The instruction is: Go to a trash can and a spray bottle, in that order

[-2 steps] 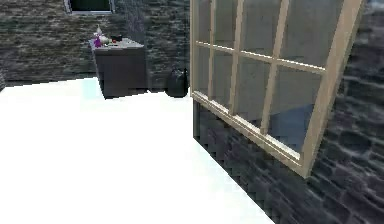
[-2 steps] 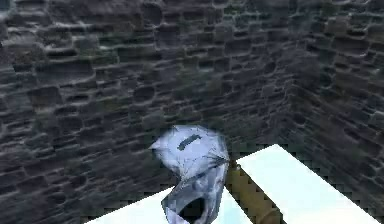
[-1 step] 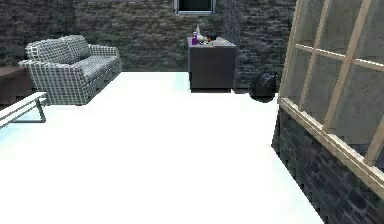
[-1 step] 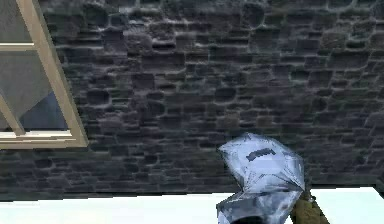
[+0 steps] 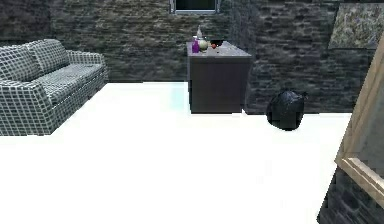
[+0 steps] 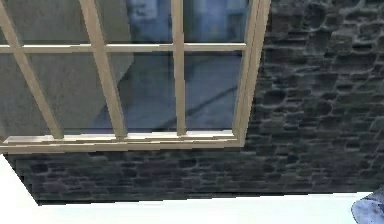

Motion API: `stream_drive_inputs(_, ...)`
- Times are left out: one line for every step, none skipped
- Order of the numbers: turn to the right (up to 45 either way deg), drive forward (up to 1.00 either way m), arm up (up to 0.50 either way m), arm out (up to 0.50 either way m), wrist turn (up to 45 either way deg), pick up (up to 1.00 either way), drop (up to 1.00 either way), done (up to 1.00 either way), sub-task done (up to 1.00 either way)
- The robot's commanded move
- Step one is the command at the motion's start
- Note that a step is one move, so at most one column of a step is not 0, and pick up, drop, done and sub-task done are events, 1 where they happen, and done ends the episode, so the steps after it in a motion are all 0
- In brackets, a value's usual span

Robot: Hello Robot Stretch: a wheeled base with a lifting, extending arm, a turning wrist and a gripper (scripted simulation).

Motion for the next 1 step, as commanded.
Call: stream_drive_inputs(-3.0,0.00,0.00,0.00,0.0,0.00,0.00,0.00,0.00)
